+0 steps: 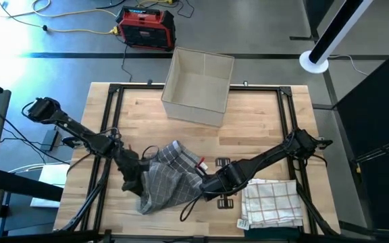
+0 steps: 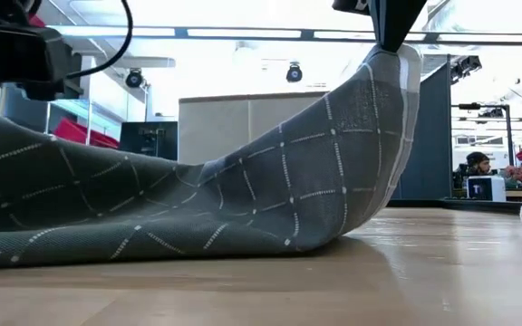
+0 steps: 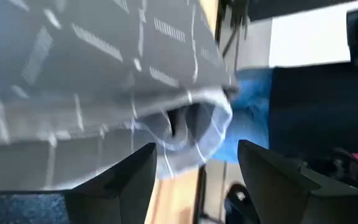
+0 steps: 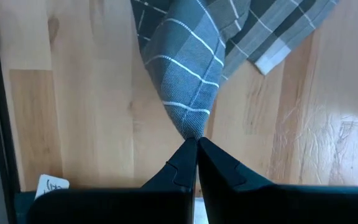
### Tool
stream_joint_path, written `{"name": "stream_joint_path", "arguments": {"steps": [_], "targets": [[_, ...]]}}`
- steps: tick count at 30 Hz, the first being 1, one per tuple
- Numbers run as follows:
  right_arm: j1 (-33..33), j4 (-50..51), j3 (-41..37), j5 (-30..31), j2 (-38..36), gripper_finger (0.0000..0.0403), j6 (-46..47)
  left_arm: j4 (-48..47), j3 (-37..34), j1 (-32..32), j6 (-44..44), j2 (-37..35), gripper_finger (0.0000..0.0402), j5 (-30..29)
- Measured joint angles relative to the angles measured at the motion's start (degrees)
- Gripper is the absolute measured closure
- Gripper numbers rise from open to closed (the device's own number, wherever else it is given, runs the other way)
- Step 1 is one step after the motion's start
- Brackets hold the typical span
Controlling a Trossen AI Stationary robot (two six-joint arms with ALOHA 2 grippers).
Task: Fold towel
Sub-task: Fold the gray patterned towel
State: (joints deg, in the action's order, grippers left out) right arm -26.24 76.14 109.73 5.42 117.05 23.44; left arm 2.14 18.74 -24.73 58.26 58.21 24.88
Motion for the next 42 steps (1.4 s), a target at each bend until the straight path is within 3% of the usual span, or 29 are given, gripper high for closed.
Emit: {"name": "stream_joint_path", "arguments": {"steps": [5, 9, 13, 17, 24, 42], "targets": [[0.15, 0.13, 0.0, 0.1, 0.0, 0.0403, -1.47, -11.55, 2.07, 4.15, -11.67, -2.47, 0.0197, -1.52], [1.08, 0.13, 0.0, 0.1, 0.0, 0.0403, -1.68, -24.77, 4.78, 6.62, -21.5, -2.96, 0.0203, -10.36], [1.64, 0.13, 0.0, 0.17, 0.0, 0.0403, -1.85, -28.01, 5.49, 8.02, -29.12, -2.96, 0.0204, -19.85], [1.86, 0.17, 0.0, 0.16, 0.0, 0.0403, -1.28, -28.76, 5.51, 8.71, -33.94, -2.94, 0.0204, -21.61], [1.88, 0.35, 0.0, 1.29, 0.0, 0.0403, 0.06, -36.01, 5.46, 8.7, -34.77, -2.94, 0.0204, -24.1], [1.88, 0.33, 0.0, 2.64, -0.02, 0.0403, 0.05, -32.09, 5.46, 9.2, -32.85, 1.23, 0.0219, -23.89]]}}
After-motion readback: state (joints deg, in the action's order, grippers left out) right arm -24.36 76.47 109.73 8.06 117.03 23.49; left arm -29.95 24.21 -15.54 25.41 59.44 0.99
